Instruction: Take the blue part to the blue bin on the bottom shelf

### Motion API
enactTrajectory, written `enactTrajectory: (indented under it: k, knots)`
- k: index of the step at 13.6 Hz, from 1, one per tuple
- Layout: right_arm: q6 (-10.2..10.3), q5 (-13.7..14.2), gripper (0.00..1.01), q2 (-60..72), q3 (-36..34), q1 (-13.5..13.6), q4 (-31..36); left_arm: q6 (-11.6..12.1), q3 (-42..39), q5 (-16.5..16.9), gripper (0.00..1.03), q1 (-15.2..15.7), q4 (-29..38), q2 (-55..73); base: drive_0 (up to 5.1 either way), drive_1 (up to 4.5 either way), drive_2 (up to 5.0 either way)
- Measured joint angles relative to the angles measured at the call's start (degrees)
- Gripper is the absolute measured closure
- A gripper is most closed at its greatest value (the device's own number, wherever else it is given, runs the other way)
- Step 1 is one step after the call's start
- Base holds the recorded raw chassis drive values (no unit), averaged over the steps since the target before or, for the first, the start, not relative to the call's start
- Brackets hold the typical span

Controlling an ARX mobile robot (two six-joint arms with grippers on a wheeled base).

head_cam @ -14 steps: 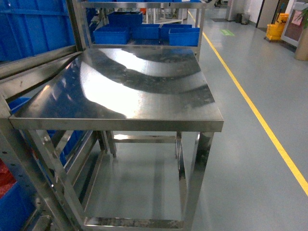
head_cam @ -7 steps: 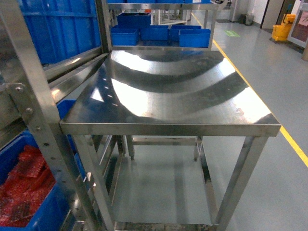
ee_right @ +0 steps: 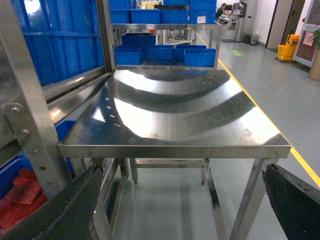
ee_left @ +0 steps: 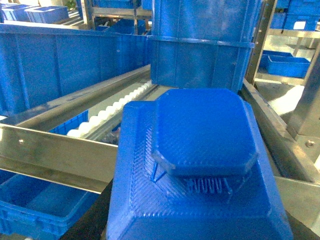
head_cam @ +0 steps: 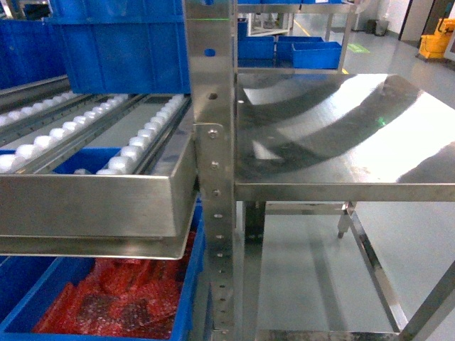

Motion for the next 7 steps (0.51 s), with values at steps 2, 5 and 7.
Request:
enactTrajectory:
  k: [2, 5, 7]
  knots:
    - [0.0, 0.0, 0.03, 0.0, 0.0, 0.0, 0.0, 0.0, 0.0, 0.0, 0.60, 0.0, 0.0, 0.0, -5.1, 2.31, 2.3]
    - [0.0, 0.0, 0.03, 0.0, 0.0, 0.0, 0.0, 0.0, 0.0, 0.0, 0.60, 0.0, 0.0, 0.0, -5.2, 2.30, 2.3]
    - [0.0, 0.0, 0.03, 0.0, 0.0, 0.0, -0.1, 0.0, 0.0, 0.0, 0.60, 0.0, 0.0, 0.0, -5.1, 2.34, 2.3]
